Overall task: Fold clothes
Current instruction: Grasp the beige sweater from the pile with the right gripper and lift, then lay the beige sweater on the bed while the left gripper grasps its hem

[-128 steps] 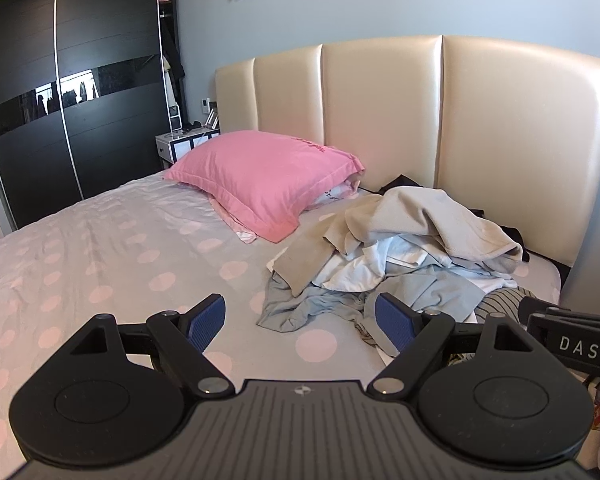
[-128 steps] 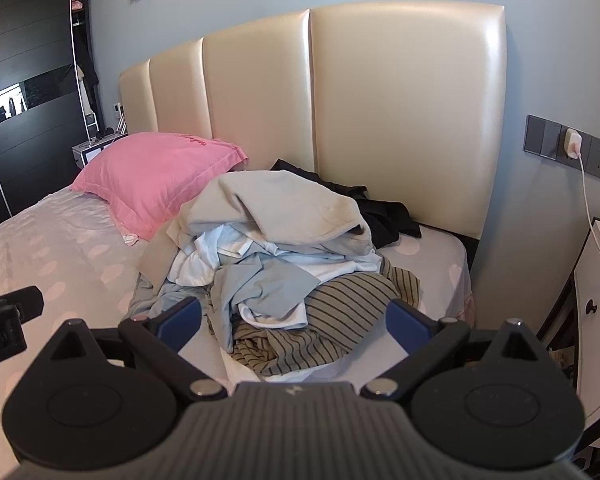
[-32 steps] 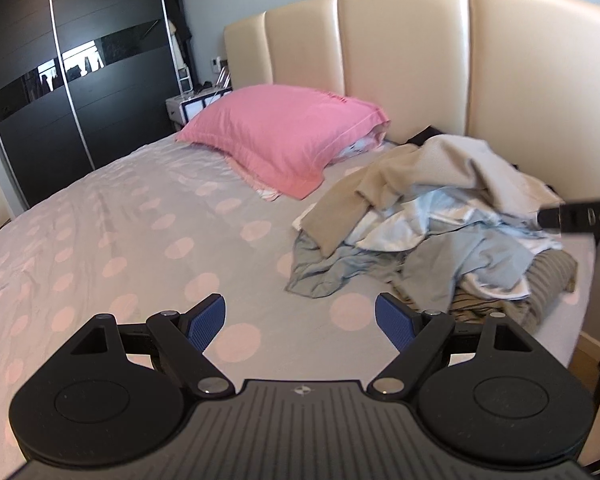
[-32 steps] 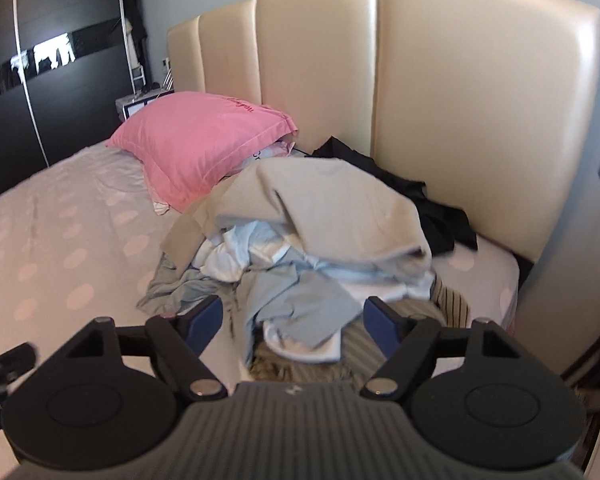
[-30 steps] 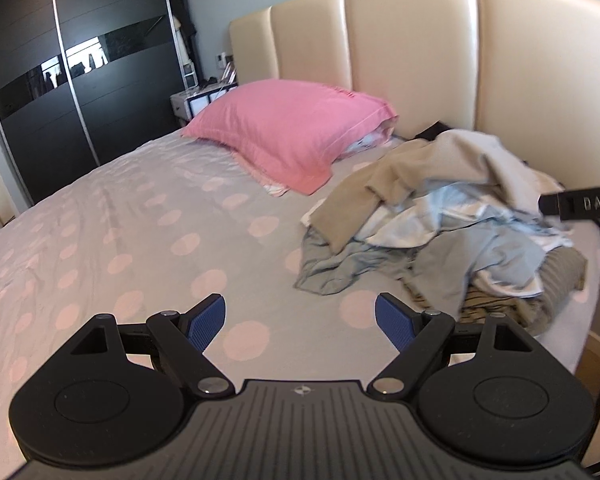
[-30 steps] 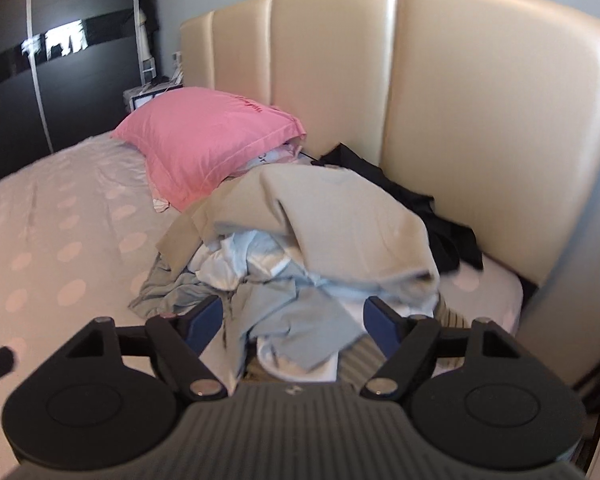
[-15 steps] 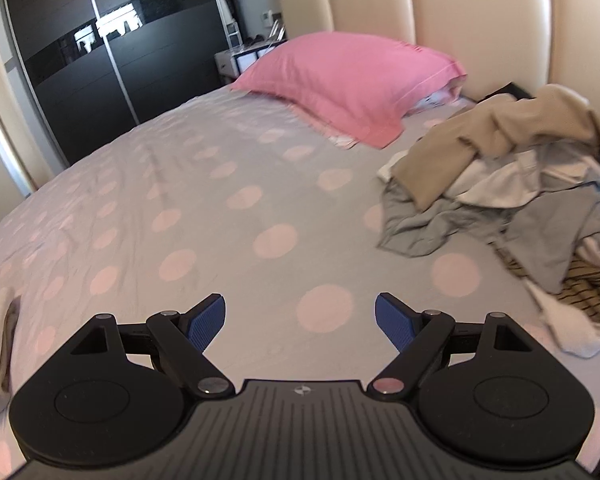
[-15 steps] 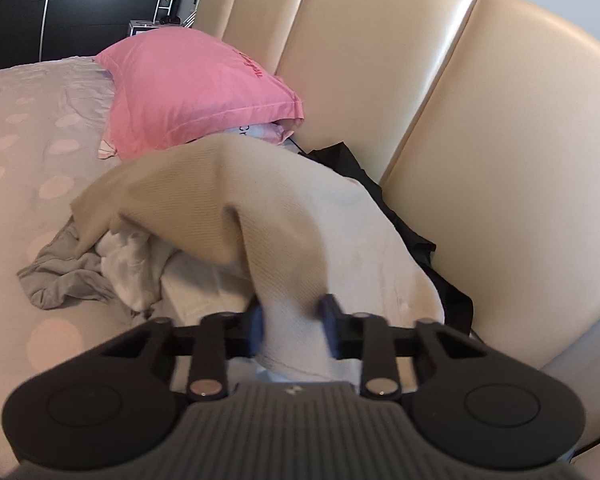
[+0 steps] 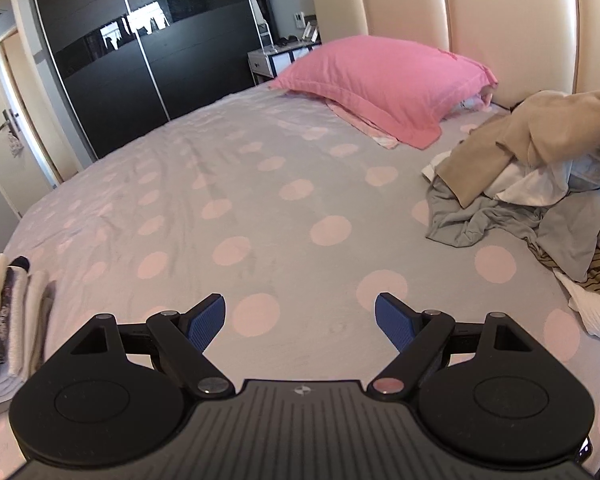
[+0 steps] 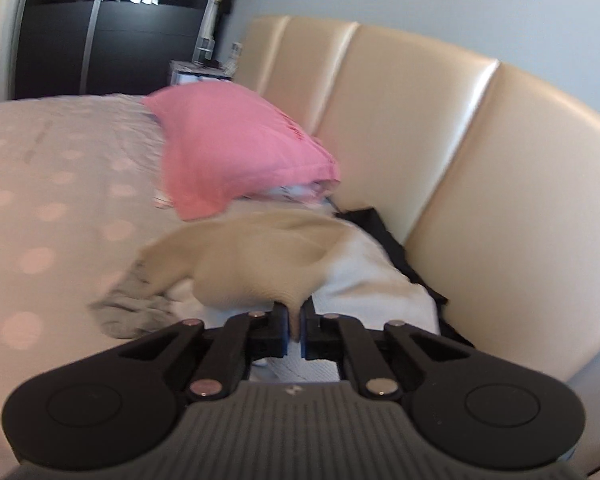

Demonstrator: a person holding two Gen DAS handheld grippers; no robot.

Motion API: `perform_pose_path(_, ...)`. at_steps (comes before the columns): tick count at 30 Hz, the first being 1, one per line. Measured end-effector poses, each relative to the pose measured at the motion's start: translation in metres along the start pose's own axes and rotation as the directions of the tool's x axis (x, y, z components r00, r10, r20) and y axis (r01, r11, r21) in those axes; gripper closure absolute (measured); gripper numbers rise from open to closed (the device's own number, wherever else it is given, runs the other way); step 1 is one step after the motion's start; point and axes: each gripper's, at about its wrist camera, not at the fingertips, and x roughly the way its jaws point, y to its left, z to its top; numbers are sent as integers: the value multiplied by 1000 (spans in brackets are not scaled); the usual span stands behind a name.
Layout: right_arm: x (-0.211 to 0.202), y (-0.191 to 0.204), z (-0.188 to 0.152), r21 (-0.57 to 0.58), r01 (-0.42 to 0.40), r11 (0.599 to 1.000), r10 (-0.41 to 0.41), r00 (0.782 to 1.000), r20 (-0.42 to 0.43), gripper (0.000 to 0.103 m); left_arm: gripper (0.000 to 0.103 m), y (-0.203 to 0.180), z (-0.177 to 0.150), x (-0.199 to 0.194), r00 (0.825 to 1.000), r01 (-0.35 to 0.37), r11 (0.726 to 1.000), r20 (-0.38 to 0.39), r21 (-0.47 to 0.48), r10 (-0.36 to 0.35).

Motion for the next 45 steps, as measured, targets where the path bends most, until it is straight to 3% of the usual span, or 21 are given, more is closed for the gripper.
perform_pose_path(7,-84,72,18,-64,-196,979,199,979,46,97,21,40,-12,-48,998,-38,998,52,-40,40)
perform_pose_path(12,-140,141,28,-117,-387,915,395,917,60,97,21,77,-22,-82,991,-93,993,91,-68,99)
perform_pose_path(15,-172,187,28,-156,-507,848,519,854,44,97,21,102,-30,-101,984,-130,988,108,-81,138)
perform_pose_path(19,-206,246,17,-183,-663,726,672,740,-18,97,21,135,-47,-124,973,-192,976,107,-99,202)
perform_pose_path(24,-216,315,-13,-163,-777,608,764,628,-147,96,21,163,-76,-139,967,-237,965,69,-115,246)
perform_pose_path(28,-196,343,-40,-170,-771,614,745,637,-199,89,21,171,-104,-137,971,-231,966,27,-115,236)
perform_pose_path(29,-190,346,-46,-172,-765,621,736,644,-210,74,21,172,-111,-135,975,-218,969,18,-117,221)
perform_pose_path(32,-177,345,-62,-175,-749,639,716,663,-219,47,21,170,-128,-127,985,-173,976,-2,-130,174)
perform_pose_path(35,-164,336,-79,-160,-745,647,707,666,-239,29,21,166,-140,-116,992,-127,981,-17,-148,126)
perform_pose_path(40,-137,330,-112,-118,-727,677,679,678,-282,28,21,152,-153,-98,998,-50,987,-37,-150,45)
perform_pose_path(45,-114,349,-136,-24,-739,673,697,645,-314,29,21,138,-157,-84,999,-6,991,-50,-133,-1)
